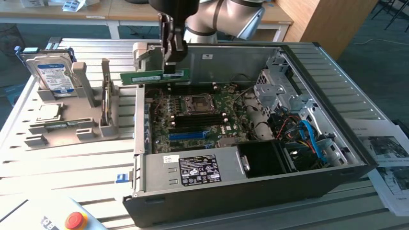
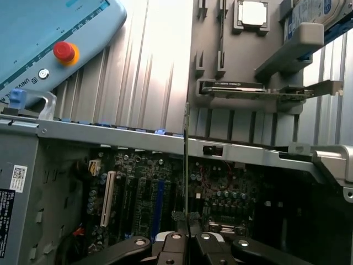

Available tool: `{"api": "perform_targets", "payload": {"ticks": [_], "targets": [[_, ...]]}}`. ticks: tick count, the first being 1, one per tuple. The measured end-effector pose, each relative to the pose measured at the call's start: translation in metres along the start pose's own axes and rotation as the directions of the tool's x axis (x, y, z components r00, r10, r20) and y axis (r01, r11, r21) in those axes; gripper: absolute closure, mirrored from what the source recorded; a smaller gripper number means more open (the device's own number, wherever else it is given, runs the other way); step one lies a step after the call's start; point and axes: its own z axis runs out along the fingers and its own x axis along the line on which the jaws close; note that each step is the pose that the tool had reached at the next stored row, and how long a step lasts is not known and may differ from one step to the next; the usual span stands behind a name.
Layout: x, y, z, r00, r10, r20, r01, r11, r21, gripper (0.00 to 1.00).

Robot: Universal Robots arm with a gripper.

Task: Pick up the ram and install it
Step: 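Pick up the ram and move it above insertion slot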

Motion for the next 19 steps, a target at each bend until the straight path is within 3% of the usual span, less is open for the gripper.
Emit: {"api": "perform_targets", "payload": {"ticks": [19], "targets": [[0.008, -0.0569, -0.0045, 0.9999, -0.011, -0.0009, 0.011, 0.9999, -0.0002, 0.88]]}}
